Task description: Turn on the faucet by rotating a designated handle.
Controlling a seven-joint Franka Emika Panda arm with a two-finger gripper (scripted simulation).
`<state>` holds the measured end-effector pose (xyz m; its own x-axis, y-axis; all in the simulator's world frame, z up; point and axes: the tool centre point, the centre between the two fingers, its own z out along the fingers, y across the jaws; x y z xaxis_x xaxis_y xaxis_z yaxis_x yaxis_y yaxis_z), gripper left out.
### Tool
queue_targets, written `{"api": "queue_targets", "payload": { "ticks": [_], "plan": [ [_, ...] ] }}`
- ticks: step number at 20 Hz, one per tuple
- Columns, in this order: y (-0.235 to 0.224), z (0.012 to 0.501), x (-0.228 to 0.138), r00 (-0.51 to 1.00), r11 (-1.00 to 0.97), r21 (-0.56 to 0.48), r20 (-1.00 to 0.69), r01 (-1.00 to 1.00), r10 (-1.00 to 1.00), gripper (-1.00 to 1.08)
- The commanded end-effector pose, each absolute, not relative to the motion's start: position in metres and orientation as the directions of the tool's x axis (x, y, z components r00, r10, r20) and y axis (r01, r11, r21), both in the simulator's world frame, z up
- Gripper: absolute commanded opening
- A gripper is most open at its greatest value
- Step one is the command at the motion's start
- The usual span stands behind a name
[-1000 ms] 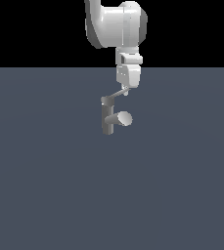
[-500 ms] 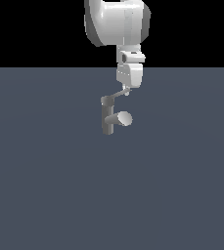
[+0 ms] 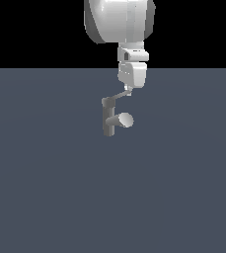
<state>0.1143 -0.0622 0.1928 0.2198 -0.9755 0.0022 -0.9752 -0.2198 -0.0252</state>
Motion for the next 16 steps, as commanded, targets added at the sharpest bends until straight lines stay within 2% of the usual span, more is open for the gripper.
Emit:
{"api": "queue_targets", "payload": {
  "ticks": [1,16],
  "plan": [
    [-0.062,0.194,0.114,0.22,-0.22,-0.026,0.003,-0.975,-0.975,-1.0],
    [-0.051,0.187,0.072,0.212,-0.212,-0.012,0.001,-0.977,-0.977,-1.0]
  ]
}}
